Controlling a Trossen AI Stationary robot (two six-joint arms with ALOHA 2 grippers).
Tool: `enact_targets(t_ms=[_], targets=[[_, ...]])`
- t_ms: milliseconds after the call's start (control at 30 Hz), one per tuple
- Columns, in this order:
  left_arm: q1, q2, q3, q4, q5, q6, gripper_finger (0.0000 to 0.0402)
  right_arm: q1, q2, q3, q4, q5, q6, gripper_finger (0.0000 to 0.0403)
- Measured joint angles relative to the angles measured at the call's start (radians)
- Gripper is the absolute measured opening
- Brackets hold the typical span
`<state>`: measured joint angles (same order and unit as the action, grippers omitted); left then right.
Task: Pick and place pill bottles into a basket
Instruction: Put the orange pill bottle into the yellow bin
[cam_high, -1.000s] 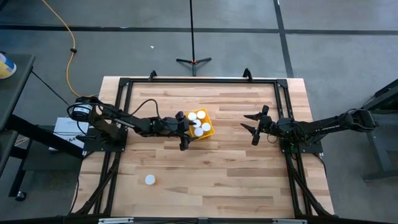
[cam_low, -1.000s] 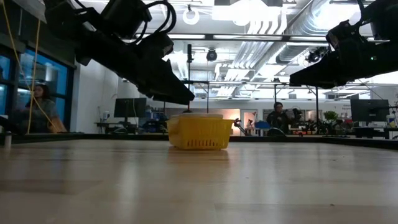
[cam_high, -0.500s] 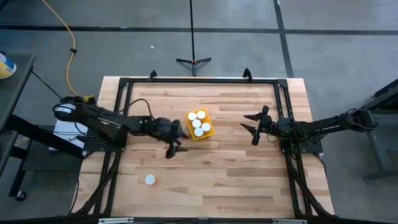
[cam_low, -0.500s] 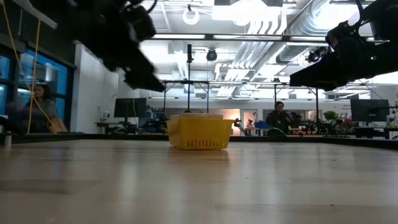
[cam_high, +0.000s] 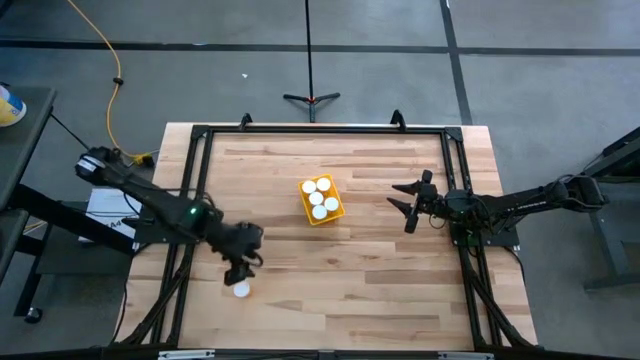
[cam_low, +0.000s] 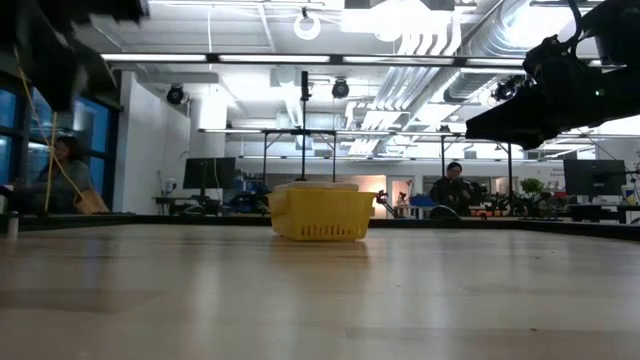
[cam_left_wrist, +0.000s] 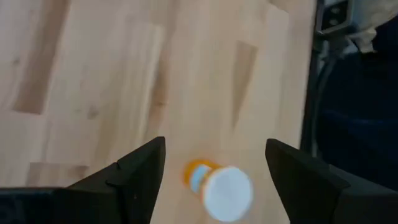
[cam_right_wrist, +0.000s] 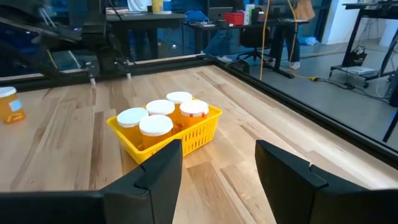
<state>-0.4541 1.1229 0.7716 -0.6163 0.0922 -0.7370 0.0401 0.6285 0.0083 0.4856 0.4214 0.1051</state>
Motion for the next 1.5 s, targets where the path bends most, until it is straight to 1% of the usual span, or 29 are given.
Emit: enact_targets(t_ms=[233,333,400,500,667,967,1100,1233,1500], targets=[[-0.200,0.096,0.147,-0.081,-0.180,-0.048,0.0294,0.000,0.000,0.000,-0.001,0.014,0.010,0.0194],[-0.270,0.152,0.177,-0.131,-0.263,-0.053,0.0288,0.000,0.000,0.000,-0.008,0.014,0.032,0.0194],[-0.301,0.193,0.187,-0.163,-0.288,-0.063,0.0285,0.000,0.001,0.000,-0.017,0.014,0.046,0.0194],[-0.327,0.249,0.196,-0.199,-0.288,-0.120,0.0281,0.000,0.001,0.000,-0.038,0.014,0.070,0.0194],[-0.327,0.297,0.197,-0.198,-0.249,-0.184,0.0280,0.000,0.001,0.000,-0.048,0.014,0.082,0.0194],[-0.326,0.319,0.197,-0.187,-0.222,-0.191,0.0280,0.000,0.001,0.000,-0.052,0.014,0.076,0.0194],[-0.326,0.322,0.197,-0.208,-0.218,-0.187,0.0280,0.000,0.001,0.000,-0.053,0.014,0.075,0.0194],[-0.326,0.342,0.196,-0.200,-0.205,-0.158,0.0280,0.000,0.000,0.000,-0.055,0.014,0.075,0.0194],[-0.325,0.390,0.195,-0.203,-0.189,-0.157,0.0280,0.000,0.000,0.000,-0.059,0.017,0.075,0.0194]])
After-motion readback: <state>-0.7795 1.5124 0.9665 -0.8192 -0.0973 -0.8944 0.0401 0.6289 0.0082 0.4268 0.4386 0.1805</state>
